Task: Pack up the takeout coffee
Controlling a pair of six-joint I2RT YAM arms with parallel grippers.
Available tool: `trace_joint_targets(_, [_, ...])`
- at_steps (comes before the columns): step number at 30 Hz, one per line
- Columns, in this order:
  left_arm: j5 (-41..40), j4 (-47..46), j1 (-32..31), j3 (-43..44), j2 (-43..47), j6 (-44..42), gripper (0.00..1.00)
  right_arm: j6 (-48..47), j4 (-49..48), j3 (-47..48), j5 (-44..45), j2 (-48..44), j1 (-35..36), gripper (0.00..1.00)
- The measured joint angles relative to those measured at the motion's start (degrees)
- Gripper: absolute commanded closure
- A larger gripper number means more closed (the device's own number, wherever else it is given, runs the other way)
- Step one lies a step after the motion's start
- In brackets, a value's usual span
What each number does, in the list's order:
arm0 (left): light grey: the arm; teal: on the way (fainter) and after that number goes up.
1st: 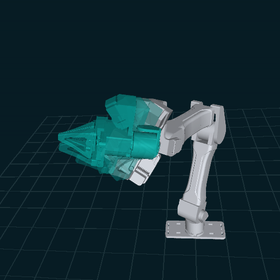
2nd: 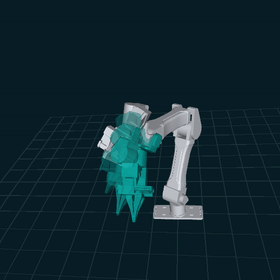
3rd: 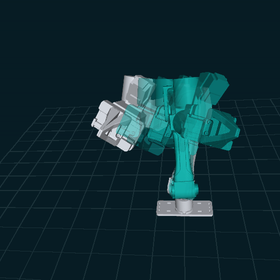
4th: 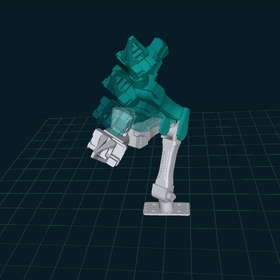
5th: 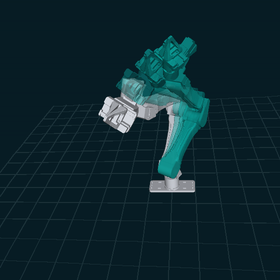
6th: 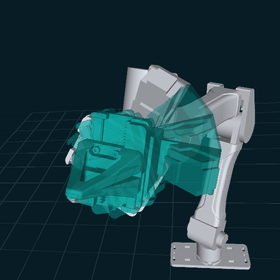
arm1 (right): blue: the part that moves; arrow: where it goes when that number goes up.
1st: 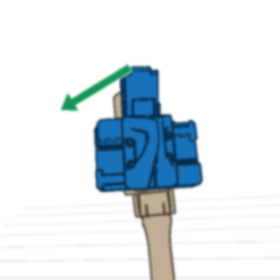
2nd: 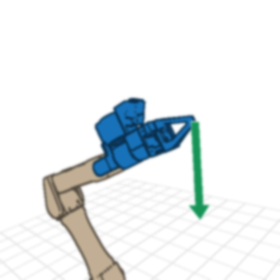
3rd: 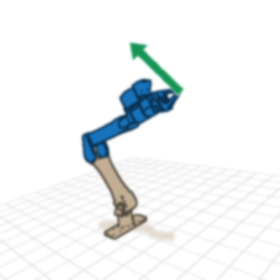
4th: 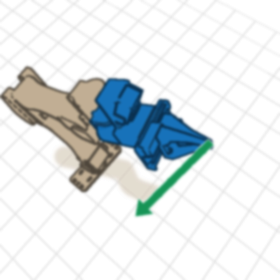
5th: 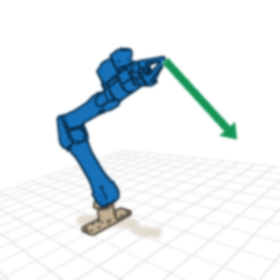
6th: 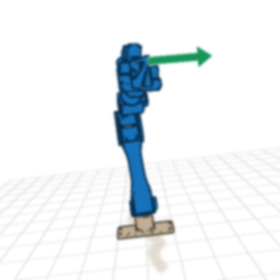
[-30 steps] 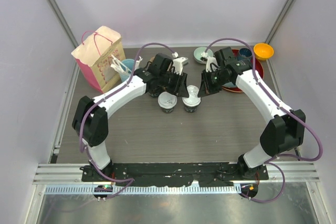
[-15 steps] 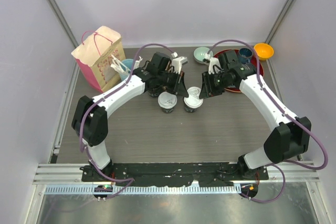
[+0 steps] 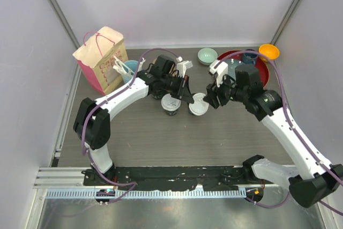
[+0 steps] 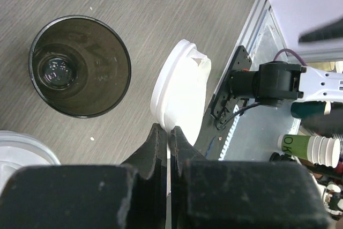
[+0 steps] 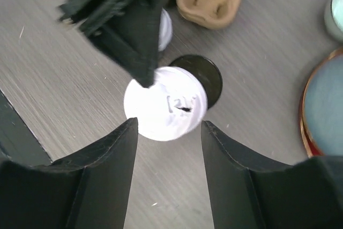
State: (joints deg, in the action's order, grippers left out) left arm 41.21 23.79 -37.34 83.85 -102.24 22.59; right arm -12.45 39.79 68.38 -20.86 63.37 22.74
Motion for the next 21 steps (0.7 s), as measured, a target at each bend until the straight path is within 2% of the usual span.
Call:
trace_joint_targets(5, [0.07, 0.04, 0.00, 0.00, 0.00, 2.16, 1.00, -9.49, -3.74, -3.93, 0.63, -3.26, 6.58, 0.48])
trace_joint_targets(15, [0.44, 0.04, 0.00, 0.00, 0.00, 3.17, 1.00, -17.55, -3.91, -2.80, 3.06, 4.66, 7.69, 0.55])
trace_joint_targets(17, [0.48, 0.04, 0.00, 0.00, 0.00, 3.21, 1.00, -17.92, -3.91, -2.29, 3.26, 5.35, 7.69, 0.52])
trace_joint_targets(19, [0.50, 0.02, 0.00, 0.00, 0.00, 3.45, 1.00, -18.01, -4.02, -1.49, 4.15, 6.16, 7.78, 0.43])
trace_joint_targets(21, [0.46, 0.04, 0.00, 0.00, 0.00, 3.65, 1.00, -16.26, -4.11, -0.59, 6.45, 7.15, 7.78, 0.40])
